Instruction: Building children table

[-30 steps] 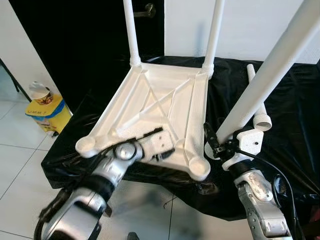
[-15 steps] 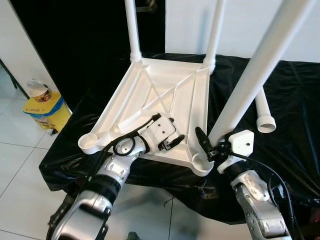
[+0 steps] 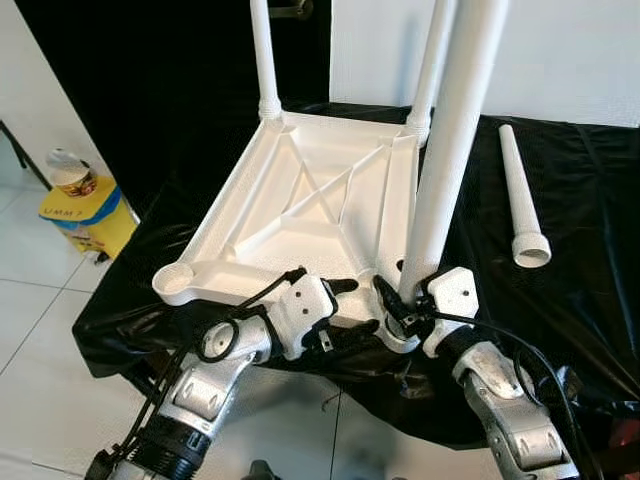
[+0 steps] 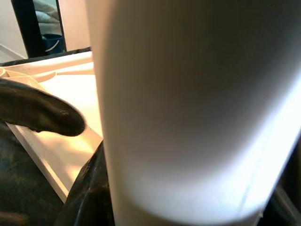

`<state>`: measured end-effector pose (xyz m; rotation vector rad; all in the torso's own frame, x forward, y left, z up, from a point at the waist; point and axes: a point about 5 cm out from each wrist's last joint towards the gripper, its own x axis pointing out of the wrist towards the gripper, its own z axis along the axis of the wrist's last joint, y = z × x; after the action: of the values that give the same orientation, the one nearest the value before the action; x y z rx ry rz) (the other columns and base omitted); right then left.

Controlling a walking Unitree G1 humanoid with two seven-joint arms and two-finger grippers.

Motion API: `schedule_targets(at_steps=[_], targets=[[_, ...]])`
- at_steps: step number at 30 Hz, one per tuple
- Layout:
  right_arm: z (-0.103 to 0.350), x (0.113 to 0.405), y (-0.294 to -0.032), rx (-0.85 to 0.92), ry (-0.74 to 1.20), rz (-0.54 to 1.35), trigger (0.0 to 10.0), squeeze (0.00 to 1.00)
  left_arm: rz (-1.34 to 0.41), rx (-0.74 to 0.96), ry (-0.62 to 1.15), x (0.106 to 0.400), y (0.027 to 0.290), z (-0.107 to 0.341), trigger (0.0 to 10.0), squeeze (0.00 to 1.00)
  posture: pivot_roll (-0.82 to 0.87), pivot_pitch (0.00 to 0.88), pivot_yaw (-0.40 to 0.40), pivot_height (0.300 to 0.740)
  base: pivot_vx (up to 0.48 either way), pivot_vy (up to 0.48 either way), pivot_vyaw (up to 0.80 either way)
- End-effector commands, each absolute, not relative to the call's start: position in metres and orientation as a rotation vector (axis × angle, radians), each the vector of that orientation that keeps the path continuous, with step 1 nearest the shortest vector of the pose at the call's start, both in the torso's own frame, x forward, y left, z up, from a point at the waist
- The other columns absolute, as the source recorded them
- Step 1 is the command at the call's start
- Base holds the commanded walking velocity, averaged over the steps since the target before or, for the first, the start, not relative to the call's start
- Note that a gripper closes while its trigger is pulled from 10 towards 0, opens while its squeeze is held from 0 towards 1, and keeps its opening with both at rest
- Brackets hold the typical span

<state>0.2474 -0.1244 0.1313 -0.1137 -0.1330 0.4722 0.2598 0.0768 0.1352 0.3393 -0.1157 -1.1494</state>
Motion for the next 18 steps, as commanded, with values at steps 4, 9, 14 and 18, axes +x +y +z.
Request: schedule_targets(at_steps=[4, 9, 14, 18], targets=[[0.12, 0.248, -0.128, -0.129, -0.075, 0.482, 10.0, 0.0, -1.101, 0.334, -0.092, 0.255, 0.081, 0.137, 10.0, 0.0, 0.03, 0.036, -0.052, 0.74, 0.0, 0.0, 0.0], [0.132, 0.252, -0.13, -0.166, -0.156, 0.416, 10.0, 0.0, -1.099, 0.34, -0.079, 0.254, 0.083, 0.139, 10.0, 0.0, 0.02, 0.038, -0.049, 0.74, 0.0, 0.0, 0.0], [0.14, 0.253, -0.132, -0.169, -0.188, 0.352, 10.0, 0.0, -1.092, 0.354, -0.057, 0.252, 0.086, 0.139, 10.0, 0.0, 0.02, 0.042, -0.042, 0.74, 0.0, 0.0, 0.0], [0.144, 0.255, -0.143, -0.125, -0.211, 0.172, 10.0, 0.0, -1.123, 0.4, -0.033, 0.249, 0.085, 0.136, 10.0, 0.0, 0.02, 0.048, -0.033, 0.74, 0.0, 0.0, 0.0]])
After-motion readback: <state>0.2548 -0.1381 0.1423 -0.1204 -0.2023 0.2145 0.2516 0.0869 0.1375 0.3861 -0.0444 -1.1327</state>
